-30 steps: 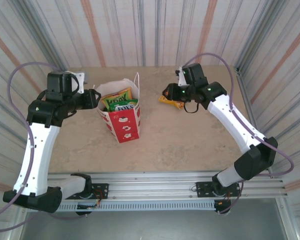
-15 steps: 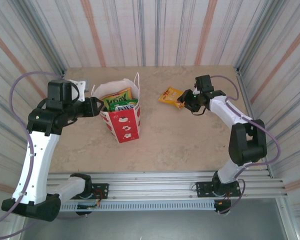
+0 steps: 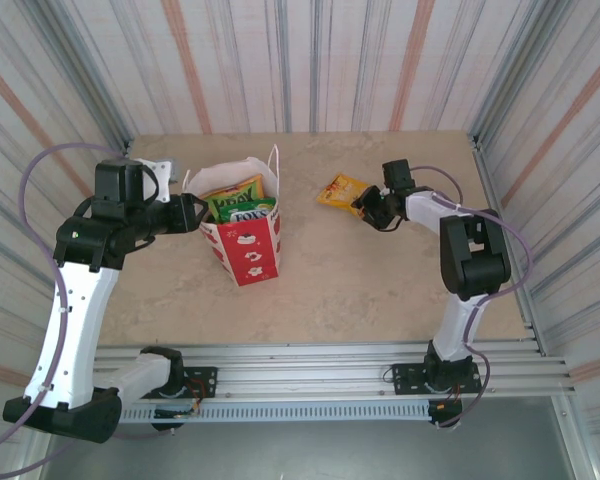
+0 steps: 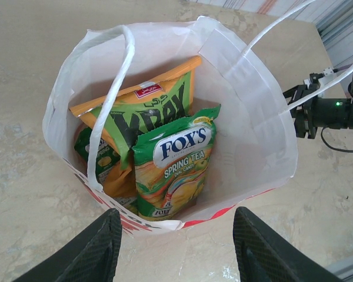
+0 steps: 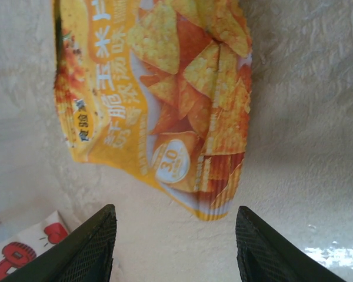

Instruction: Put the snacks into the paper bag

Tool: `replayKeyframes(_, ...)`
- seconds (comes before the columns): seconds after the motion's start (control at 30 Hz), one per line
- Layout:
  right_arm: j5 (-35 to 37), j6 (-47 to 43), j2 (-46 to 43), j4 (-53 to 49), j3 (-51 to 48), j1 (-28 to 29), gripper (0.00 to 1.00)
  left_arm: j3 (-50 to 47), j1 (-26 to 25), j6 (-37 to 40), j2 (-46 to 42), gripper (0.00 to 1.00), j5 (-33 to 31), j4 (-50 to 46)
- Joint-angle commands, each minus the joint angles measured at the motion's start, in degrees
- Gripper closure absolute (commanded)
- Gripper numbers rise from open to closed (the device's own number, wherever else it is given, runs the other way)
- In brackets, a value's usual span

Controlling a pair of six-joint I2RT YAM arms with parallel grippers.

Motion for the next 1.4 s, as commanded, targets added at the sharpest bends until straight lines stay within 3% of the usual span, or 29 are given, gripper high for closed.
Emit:
replayKeyframes(0.0, 1.24, 1.59, 2.08, 1.56, 1.78, -0.76, 0.45, -0.21, 0.42, -0.21, -0.48, 0.46, 0.18, -0.66)
replayKeyframes(0.33, 0.50, 2.47, 6.22, 4.12, 3.97, -1.66, 0.51, -0.43, 0.42, 0.15, -0.31, 0.46, -0.39, -0.62)
replayKeyframes(0.4, 0.26, 2.52, 7.11, 4.34, 4.56, -1.67, 0.57, -0.49, 0.42, 0.18, -0.23, 0.46, -0.39, -0.66)
replayKeyframes(0.57, 0.63, 1.85, 7.23, 4.61, 4.76, -1.75, 0.84, -0.37, 0.42, 0.36, -0.13, 0.46, -0.59, -0.83)
replayKeyframes(0.8, 3.70, -3.81, -0.90, 1.54, 2.99, -1.66, 1.00, -0.10, 0.42, 0.69, -0.47, 0.46, -1.43, -1.11)
replayKeyframes(1.13, 9.49, -20.30, -15.44, -10.59, 8.42, 1.07, 1.00, 0.22, 0.40, 0.82, -0.21, 0.47, -1.62, -1.19)
replayKeyframes(1.37, 9.95, -36.08, -21.21, -20.44, 20.56, 6.22, 1.00, 0.54, 0.42, 0.86, 0.79, 0.49, -2.98, -1.71)
